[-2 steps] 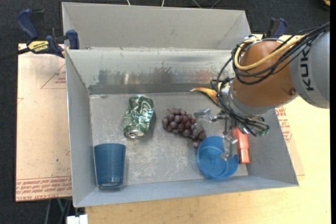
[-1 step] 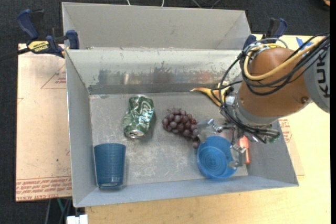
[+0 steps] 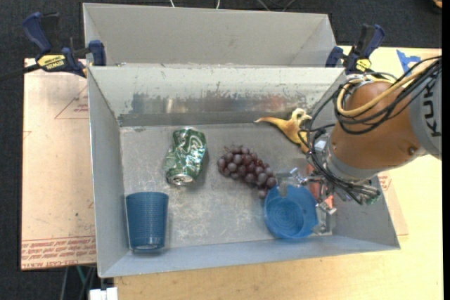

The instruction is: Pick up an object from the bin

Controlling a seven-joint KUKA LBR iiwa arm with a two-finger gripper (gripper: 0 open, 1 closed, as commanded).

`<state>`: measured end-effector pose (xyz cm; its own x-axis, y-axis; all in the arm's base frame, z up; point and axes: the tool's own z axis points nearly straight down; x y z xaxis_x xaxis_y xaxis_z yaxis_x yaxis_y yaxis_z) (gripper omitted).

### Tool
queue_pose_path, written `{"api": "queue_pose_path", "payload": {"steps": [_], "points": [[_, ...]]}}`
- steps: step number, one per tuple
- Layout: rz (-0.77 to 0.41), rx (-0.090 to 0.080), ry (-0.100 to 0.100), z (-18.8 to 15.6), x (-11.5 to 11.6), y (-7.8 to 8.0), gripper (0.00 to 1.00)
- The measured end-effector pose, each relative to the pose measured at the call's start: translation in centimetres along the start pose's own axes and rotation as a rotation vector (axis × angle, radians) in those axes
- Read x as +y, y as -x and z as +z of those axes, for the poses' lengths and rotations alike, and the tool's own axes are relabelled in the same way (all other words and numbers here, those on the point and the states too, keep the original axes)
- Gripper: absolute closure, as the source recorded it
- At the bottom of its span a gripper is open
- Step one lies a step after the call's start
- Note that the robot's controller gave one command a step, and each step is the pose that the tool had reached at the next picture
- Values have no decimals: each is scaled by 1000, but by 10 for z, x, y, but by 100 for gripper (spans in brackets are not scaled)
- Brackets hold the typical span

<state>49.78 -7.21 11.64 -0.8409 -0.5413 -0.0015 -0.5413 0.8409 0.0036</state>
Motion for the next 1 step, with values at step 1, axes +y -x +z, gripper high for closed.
{"api": "queue_pose_path", "payload": {"steps": [1], "points": [[-133,-11,-4,-44,50,40,0]]}}
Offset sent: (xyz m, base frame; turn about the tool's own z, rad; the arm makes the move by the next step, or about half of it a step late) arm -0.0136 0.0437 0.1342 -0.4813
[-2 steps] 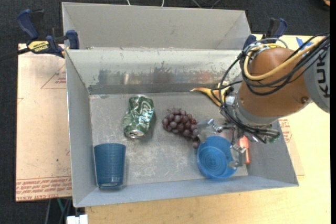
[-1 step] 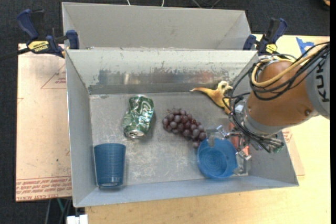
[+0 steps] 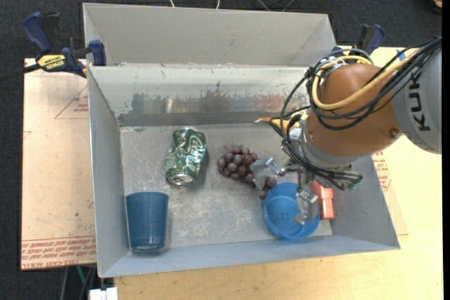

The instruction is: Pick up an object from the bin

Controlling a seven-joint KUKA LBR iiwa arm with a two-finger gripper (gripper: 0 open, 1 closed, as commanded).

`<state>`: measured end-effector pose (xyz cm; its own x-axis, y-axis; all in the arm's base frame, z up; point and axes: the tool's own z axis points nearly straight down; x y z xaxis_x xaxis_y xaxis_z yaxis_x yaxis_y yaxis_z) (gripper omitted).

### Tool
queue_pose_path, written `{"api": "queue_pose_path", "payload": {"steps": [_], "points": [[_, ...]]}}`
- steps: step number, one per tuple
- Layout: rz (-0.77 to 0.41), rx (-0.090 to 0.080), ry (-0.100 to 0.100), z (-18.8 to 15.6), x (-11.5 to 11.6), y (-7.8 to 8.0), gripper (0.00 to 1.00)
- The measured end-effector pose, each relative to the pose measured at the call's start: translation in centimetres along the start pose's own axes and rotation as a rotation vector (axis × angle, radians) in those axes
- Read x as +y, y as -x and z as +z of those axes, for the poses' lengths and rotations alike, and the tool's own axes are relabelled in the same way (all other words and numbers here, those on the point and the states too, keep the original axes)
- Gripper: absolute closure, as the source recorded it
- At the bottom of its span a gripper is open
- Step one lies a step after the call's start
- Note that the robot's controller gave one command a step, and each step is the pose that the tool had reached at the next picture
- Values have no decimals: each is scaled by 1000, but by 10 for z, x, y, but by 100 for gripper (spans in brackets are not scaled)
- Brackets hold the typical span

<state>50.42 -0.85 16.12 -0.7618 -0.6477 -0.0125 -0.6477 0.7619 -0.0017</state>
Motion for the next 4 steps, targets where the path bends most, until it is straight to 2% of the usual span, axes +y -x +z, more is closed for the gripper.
{"api": "queue_pose_path", "payload": {"steps": [1,2,3,4], "points": [[-344,8,5,-90,-3,-26,100],[-344,8,8,-90,-2,-26,100],[-333,4,7,-60,-38,18,100],[-229,0,0,-82,-87,58,100]]}}
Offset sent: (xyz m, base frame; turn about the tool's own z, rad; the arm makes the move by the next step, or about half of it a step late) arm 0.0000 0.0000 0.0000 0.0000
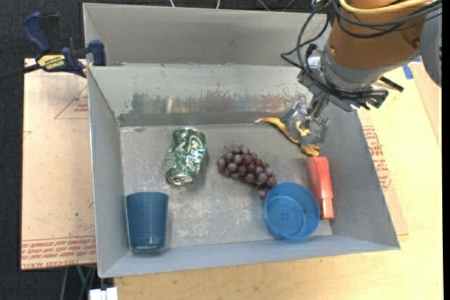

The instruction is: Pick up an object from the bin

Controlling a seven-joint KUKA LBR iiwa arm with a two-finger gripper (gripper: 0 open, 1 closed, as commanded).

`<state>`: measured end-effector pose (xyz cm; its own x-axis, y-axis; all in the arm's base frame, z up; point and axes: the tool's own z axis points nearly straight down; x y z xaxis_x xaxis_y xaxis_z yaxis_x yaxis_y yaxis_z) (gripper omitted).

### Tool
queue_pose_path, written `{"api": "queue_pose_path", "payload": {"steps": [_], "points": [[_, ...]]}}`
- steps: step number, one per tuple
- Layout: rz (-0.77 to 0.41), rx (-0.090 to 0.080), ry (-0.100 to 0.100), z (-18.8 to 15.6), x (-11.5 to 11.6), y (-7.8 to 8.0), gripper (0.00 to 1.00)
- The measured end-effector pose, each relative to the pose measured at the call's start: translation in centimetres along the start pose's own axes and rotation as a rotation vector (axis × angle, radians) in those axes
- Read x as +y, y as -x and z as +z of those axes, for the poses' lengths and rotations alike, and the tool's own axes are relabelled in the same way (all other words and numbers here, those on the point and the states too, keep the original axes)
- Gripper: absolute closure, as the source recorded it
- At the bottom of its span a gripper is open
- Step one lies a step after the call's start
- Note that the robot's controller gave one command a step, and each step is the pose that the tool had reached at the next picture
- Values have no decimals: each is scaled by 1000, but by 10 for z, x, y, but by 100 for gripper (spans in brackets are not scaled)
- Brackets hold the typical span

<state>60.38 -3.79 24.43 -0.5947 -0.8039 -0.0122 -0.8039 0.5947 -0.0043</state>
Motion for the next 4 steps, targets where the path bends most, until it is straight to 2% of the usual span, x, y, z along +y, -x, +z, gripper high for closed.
{"api": "queue_pose_path", "payload": {"steps": [1,2,3,4], "points": [[-162,9,21,56,108,-52,100],[-24,-5,-3,35,78,-60,100],[148,3,16,60,92,-46,100],[-30,-5,0,83,91,-70,100]]}}
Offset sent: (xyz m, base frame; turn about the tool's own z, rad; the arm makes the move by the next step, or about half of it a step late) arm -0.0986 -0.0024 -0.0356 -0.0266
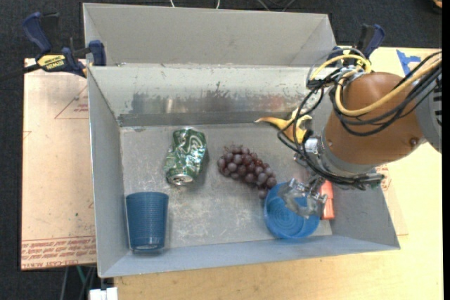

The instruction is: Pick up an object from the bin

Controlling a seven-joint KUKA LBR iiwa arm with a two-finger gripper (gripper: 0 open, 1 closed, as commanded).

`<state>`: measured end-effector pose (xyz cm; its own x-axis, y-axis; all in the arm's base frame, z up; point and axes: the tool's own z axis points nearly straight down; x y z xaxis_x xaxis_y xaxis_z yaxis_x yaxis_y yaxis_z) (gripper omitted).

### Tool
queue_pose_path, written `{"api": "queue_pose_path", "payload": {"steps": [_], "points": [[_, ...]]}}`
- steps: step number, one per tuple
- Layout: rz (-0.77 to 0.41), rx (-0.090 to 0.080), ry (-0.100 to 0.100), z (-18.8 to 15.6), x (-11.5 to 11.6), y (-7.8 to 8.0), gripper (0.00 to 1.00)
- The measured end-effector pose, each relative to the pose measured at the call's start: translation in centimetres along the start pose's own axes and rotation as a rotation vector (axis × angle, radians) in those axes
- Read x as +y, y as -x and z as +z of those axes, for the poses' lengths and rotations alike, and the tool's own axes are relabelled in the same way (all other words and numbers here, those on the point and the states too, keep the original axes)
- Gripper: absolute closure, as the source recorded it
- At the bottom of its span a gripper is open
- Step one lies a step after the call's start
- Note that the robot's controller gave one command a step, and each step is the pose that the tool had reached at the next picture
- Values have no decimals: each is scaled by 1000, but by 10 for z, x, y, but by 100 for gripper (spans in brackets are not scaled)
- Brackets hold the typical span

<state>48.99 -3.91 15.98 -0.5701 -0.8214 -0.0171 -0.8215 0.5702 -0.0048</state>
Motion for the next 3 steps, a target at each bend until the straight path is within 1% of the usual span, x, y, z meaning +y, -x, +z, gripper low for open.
{"api": "queue_pose_path", "payload": {"steps": [1,2,3], "points": [[107,-2,3,12,-19,20,0],[174,-1,7,20,-29,31,0],[126,-4,4,52,-86,22,0]]}}
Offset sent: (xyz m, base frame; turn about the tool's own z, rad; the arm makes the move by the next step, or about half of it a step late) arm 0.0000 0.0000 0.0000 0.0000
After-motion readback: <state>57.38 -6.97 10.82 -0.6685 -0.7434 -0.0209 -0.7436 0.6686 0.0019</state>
